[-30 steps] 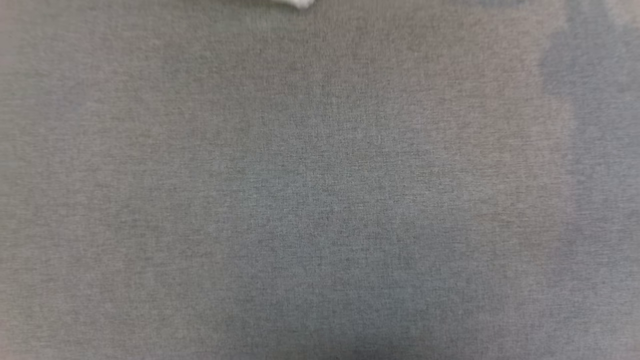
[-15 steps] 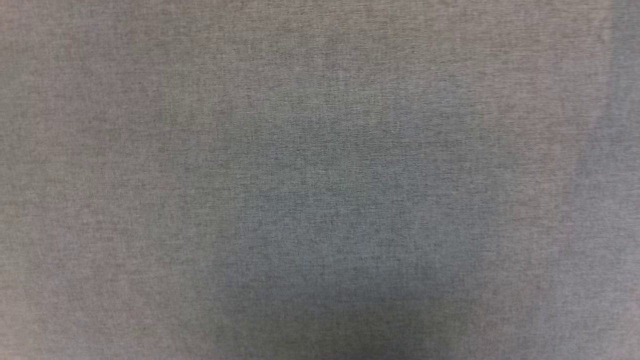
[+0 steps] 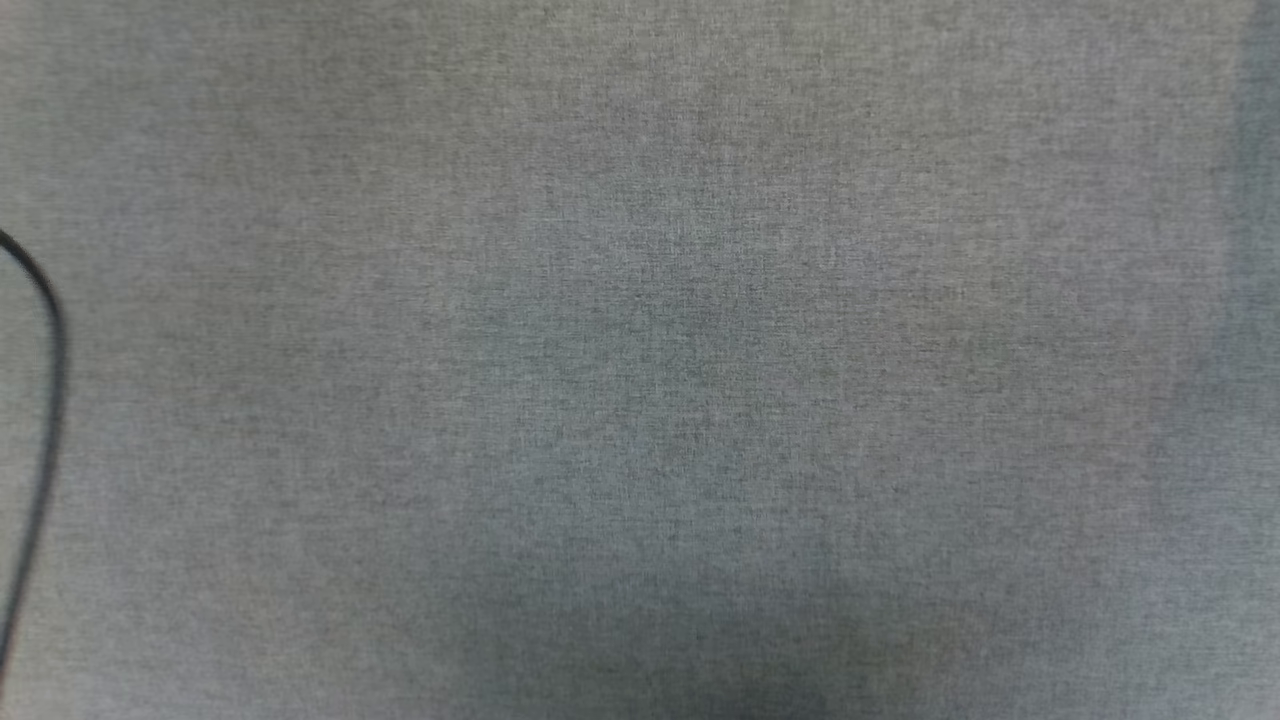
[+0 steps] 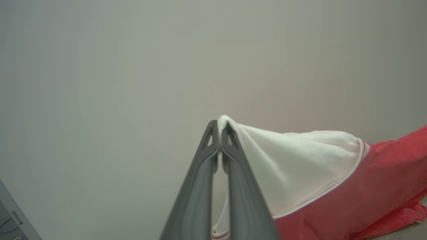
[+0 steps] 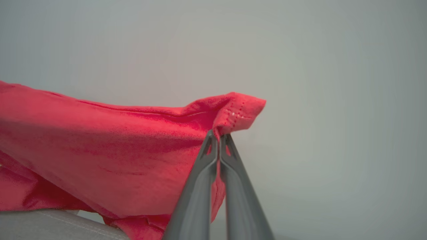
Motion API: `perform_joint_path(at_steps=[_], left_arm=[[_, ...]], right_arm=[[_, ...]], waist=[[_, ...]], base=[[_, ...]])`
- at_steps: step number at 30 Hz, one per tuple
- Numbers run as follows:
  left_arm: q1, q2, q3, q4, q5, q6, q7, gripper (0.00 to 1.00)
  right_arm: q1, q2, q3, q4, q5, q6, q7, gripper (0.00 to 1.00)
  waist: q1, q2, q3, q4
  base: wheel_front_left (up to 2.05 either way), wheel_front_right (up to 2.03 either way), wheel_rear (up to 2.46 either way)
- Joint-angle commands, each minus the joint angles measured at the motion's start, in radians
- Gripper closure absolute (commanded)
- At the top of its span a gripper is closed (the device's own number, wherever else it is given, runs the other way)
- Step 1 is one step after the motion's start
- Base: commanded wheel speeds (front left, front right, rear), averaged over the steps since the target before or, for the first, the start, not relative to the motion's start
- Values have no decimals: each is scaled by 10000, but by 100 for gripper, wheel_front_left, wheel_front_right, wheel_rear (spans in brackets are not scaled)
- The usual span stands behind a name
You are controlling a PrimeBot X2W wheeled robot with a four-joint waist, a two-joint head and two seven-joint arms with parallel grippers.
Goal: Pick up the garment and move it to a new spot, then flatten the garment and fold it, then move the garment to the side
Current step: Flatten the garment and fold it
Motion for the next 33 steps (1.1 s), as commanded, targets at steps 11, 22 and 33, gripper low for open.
perform_joint_path(at_steps=[11, 22, 33], left_arm=[[4768, -670, -461, -835, -805, -23, -58, 100], [8292, -535, -565, -486, -1612, -24, -58, 100], [10572, -8, -945, -524, -2112, -24, 175, 100]], right_arm=[[3801, -334, 544, -1206, 900, -80, -174, 100], [6968, -610, 1362, -1938, 1919, -80, -176, 100], [8828, -684, 1564, -1766, 2904, -80, -177, 100]], waist=[[-1, 0, -2029, 291], [-1, 0, -3667, 440], [-1, 0, -4936, 788]], base=[[0, 0, 0], [0, 0, 0], [0, 0, 0]])
